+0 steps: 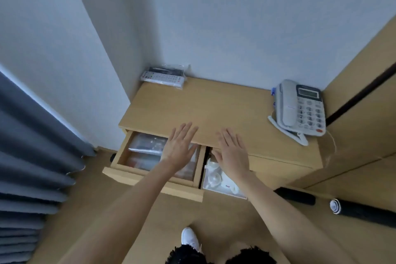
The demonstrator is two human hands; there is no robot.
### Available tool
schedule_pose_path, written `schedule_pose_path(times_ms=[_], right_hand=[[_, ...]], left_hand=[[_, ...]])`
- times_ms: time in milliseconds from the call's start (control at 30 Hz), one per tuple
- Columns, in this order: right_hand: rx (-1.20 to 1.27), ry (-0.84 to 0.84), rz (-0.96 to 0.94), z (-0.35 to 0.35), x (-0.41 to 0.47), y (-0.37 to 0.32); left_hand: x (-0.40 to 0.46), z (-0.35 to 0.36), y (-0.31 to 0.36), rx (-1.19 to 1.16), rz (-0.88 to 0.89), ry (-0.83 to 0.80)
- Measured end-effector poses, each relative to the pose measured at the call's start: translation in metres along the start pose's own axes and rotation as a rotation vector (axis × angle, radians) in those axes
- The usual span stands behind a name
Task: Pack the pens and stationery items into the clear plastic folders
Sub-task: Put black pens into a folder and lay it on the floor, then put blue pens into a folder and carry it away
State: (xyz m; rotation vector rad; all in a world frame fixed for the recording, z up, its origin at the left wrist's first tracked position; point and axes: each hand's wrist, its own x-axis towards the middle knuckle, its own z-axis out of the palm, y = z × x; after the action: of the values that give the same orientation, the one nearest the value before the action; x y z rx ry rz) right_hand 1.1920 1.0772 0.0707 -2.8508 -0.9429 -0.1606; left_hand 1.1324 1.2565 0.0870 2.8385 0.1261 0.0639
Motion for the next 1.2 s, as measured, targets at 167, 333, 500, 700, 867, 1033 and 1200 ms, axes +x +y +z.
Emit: schedule_pose_path(times_ms=[167, 333, 500, 700, 867, 1033, 1200], right_hand=[[0.012, -0.01, 0.26, -0.033, -0.068, 0.058], [0.134, 0.053, 0.591, -0.066, -0.188, 0.126], [0.111, 0.075, 0.917, -0.099, -0.35, 0.181], [0.074, 0.122, 1.348, -0.142, -0.567, 0.219], [0.014, 0.205, 1.652, -0.168, -0.701, 0.22], [0.027, 0.272, 1.885, -0.179, -0.786, 0.231], [0.03, 0.267, 2.059, -0.179, -0.859, 0.277]], left_hand=[[0.017, 0.006, 0.09, -0.017, 0.264, -0.03], [-0.001, 0.038, 0.216, -0.038, 0.518, -0.079], [-0.071, 0.08, 0.372, -0.125, 0.782, -0.126], [-0.179, 0.135, 0.558, -0.12, 1.137, -0.281], [-0.275, 0.168, 0.677, -0.014, 1.433, -0.358], [-0.334, 0.198, 0.771, 0.056, 1.658, -0.395], [-0.367, 0.244, 0.878, 0.062, 1.818, -0.412]])
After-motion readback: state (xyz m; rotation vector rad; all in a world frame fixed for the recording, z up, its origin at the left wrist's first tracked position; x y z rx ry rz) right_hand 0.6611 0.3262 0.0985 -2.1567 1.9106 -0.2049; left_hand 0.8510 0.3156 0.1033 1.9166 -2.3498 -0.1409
